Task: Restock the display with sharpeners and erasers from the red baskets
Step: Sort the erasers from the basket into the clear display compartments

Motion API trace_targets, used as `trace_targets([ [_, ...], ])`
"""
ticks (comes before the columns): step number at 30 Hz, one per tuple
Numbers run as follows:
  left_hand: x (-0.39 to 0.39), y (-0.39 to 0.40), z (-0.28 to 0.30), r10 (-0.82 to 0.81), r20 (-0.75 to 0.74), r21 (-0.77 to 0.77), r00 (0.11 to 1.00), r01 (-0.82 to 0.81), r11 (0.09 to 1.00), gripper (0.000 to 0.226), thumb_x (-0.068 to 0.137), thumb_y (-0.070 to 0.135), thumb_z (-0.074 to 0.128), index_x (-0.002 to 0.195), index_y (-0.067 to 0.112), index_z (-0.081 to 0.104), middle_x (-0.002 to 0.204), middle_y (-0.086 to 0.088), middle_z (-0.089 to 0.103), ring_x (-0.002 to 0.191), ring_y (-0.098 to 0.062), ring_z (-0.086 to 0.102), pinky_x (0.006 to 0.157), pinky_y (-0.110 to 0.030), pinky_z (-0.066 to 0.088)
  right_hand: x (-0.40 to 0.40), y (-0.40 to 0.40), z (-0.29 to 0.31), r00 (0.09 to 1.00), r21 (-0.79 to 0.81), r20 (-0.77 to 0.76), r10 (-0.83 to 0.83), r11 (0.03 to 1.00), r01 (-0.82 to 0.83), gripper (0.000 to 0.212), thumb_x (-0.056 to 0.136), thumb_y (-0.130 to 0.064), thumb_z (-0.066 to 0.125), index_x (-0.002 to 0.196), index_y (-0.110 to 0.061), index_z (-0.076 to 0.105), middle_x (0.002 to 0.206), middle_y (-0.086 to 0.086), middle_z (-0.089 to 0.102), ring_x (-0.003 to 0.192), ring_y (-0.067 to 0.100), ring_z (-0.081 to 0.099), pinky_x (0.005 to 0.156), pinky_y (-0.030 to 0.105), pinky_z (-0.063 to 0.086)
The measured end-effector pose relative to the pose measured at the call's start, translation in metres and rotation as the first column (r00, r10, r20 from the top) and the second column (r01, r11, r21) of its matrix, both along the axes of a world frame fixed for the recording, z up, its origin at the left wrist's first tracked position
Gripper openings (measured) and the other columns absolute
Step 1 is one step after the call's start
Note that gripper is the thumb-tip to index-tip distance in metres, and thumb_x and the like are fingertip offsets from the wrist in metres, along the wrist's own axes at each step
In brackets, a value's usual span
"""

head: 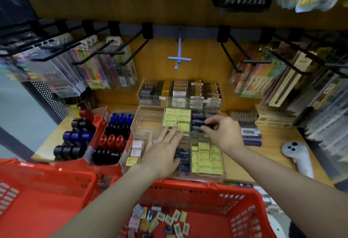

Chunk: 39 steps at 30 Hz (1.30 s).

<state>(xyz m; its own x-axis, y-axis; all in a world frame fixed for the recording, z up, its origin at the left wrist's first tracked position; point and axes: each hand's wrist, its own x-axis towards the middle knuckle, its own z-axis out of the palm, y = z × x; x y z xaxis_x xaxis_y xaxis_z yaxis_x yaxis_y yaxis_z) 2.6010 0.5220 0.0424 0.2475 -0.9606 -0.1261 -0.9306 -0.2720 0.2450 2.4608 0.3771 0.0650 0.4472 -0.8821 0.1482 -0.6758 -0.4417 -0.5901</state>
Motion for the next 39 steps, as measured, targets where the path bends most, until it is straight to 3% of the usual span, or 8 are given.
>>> trace_targets([
  [4, -0.020, 0.036, 0.009, -0.110, 0.024, -0.131, 0.994, 0.112, 0.985, 0.044, 0.093, 0.019, 0.053, 0.137, 0.018, 0.048, 0.139, -0.006, 0.048, 0.130, -0.025, 0.042, 0.105, -0.041, 0.038, -0.041, 0.058, -0.006, 0.944, -0.189, 0.068, 0.322, 0.934, -0.304, 0.009, 0.087, -0.014, 0.066, 0.093, -0.020, 0.070, 0.086, -0.008, 0.063, 0.068, 0.005, 0.056, 0.070, 0.020, 0.048],
  [8, -0.031, 0.088, -0.020, -0.111, -0.132, 0.233, 0.985, 0.140, 0.962, 0.021, 0.091, 0.019, 0.055, 0.106, 0.018, 0.068, 0.105, -0.001, 0.071, 0.100, -0.023, 0.065, 0.083, -0.031, 0.052, -0.079, 0.113, -0.059, 0.810, 0.237, -0.311, 0.497, 0.866, -0.440, 0.026, 0.084, -0.013, 0.064, 0.109, -0.018, 0.070, 0.105, 0.005, 0.068, 0.091, 0.019, 0.064, 0.089, 0.034, 0.050],
  [11, -0.032, 0.126, -0.074, 0.040, -0.242, 0.501, 0.969, 0.090, 0.861, 0.021, 0.094, 0.016, 0.055, 0.110, 0.016, 0.069, 0.116, -0.006, 0.068, 0.108, -0.026, 0.062, 0.088, -0.030, 0.046, -0.097, 0.143, -0.110, 0.713, 0.532, -0.479, 0.512, 0.815, -0.228, 0.049, 0.088, -0.019, 0.063, 0.136, -0.013, 0.052, 0.134, 0.013, 0.057, 0.123, 0.025, 0.055, 0.103, 0.028, 0.040],
  [14, -0.036, 0.155, -0.134, 0.284, -0.349, 0.608, 0.893, -0.014, 0.794, 0.022, 0.096, 0.015, 0.056, 0.118, 0.014, 0.058, 0.112, -0.014, 0.056, 0.095, -0.025, 0.054, 0.077, -0.029, 0.039, -0.105, 0.168, -0.156, 0.718, 0.632, -0.500, 0.484, 0.771, -0.080, 0.061, 0.090, -0.031, 0.065, 0.144, -0.014, 0.041, 0.139, 0.014, 0.055, 0.127, 0.026, 0.053, 0.100, 0.028, 0.041],
  [21, -0.054, 0.159, -0.220, 0.555, -0.480, 0.576, 0.679, -0.234, 0.784, 0.052, 0.093, 0.016, 0.059, 0.143, 0.016, 0.041, 0.131, -0.010, 0.056, 0.115, -0.026, 0.059, 0.091, -0.032, 0.050, -0.088, 0.183, -0.242, 0.840, 0.627, -0.471, 0.268, 0.772, 0.106, 0.087, 0.081, -0.050, 0.072, 0.148, -0.021, 0.026, 0.146, 0.017, 0.028, 0.131, 0.033, 0.043, 0.106, 0.035, 0.041],
  [26, -0.063, 0.157, -0.239, 0.612, -0.637, 0.484, 0.469, -0.374, 0.791, 0.026, 0.093, 0.006, 0.060, 0.113, 0.022, 0.059, 0.116, -0.003, 0.065, 0.104, -0.015, 0.059, 0.082, -0.015, 0.048, -0.049, 0.179, -0.274, 0.781, 0.407, -0.571, 0.251, 0.913, 0.004, 0.088, 0.076, -0.075, 0.058, 0.145, -0.037, 0.018, 0.145, 0.008, 0.025, 0.129, 0.030, 0.040, 0.097, 0.045, 0.042],
  [32, -0.061, 0.166, -0.237, 0.572, -0.683, 0.455, 0.454, -0.348, 0.820, 0.022, 0.095, 0.002, 0.059, 0.116, 0.005, 0.065, 0.120, -0.010, 0.066, 0.112, -0.024, 0.062, 0.098, -0.038, 0.050, -0.025, 0.187, -0.295, 0.692, 0.336, -0.642, 0.330, 0.932, -0.132, 0.093, 0.065, -0.088, 0.052, 0.140, -0.045, 0.019, 0.138, 0.006, 0.023, 0.125, 0.027, 0.030, 0.088, 0.043, 0.042],
  [39, -0.068, 0.173, -0.242, 0.480, -0.619, 0.389, 0.622, -0.289, 0.875, 0.038, 0.093, 0.003, 0.054, 0.125, 0.022, 0.057, 0.124, 0.000, 0.052, 0.111, -0.022, 0.058, 0.089, -0.024, 0.048, -0.030, 0.204, -0.308, 0.763, 0.359, -0.545, 0.349, 0.919, -0.163, 0.059, 0.083, -0.062, 0.059, 0.130, -0.032, 0.040, 0.146, 0.013, 0.015, 0.120, 0.034, 0.029, 0.083, 0.042, 0.050],
])
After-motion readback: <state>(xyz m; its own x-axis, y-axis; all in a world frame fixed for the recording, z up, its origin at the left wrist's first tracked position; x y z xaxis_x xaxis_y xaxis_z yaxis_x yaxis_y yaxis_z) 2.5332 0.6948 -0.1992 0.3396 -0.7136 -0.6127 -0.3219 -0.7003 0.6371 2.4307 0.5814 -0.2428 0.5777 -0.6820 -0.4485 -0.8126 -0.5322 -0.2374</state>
